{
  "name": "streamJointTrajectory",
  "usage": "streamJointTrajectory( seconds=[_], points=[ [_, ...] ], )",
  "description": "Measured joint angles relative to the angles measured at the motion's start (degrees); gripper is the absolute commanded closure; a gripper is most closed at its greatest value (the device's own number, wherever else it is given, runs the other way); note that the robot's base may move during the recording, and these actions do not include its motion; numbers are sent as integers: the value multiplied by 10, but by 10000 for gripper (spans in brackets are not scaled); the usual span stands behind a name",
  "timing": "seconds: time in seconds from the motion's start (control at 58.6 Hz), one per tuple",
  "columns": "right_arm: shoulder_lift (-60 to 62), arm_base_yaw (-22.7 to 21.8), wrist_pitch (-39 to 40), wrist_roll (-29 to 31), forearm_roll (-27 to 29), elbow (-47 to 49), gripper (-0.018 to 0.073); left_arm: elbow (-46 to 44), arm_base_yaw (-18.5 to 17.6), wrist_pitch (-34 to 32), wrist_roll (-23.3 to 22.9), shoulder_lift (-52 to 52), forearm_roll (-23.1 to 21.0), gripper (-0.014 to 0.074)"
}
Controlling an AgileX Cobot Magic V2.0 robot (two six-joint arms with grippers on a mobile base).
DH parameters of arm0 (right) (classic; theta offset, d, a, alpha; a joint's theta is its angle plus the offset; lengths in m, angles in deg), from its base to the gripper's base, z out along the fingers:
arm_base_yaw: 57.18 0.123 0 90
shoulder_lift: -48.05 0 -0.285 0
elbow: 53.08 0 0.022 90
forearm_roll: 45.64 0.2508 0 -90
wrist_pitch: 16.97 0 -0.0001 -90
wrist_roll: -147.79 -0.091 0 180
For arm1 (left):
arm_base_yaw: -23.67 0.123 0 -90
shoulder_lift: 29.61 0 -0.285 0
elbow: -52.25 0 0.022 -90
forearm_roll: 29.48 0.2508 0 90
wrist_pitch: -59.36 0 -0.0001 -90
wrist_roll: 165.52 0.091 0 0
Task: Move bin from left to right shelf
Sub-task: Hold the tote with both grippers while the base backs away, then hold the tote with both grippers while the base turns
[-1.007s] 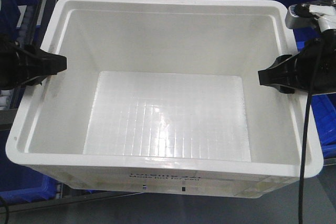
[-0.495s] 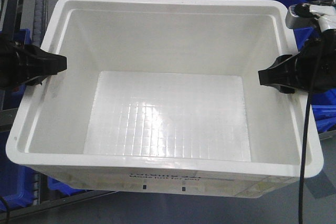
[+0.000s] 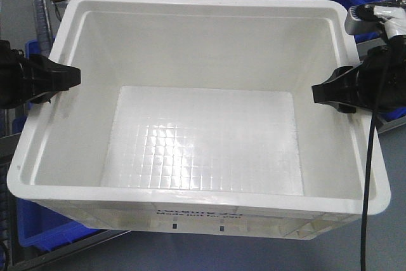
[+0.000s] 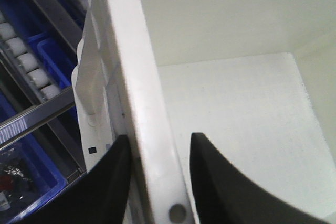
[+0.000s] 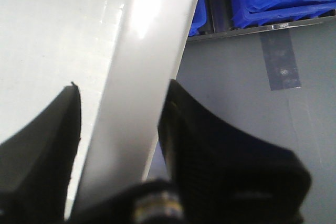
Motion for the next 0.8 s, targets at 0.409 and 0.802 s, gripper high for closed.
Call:
streamJointTrajectory(
  seconds=[0.409,0.802],
  points=[
    [0,0,0,0,0,0,564,0,0,0,0,0,0,603],
    [0,0,0,0,0,0,564,0,0,0,0,0,0,603]
  ],
)
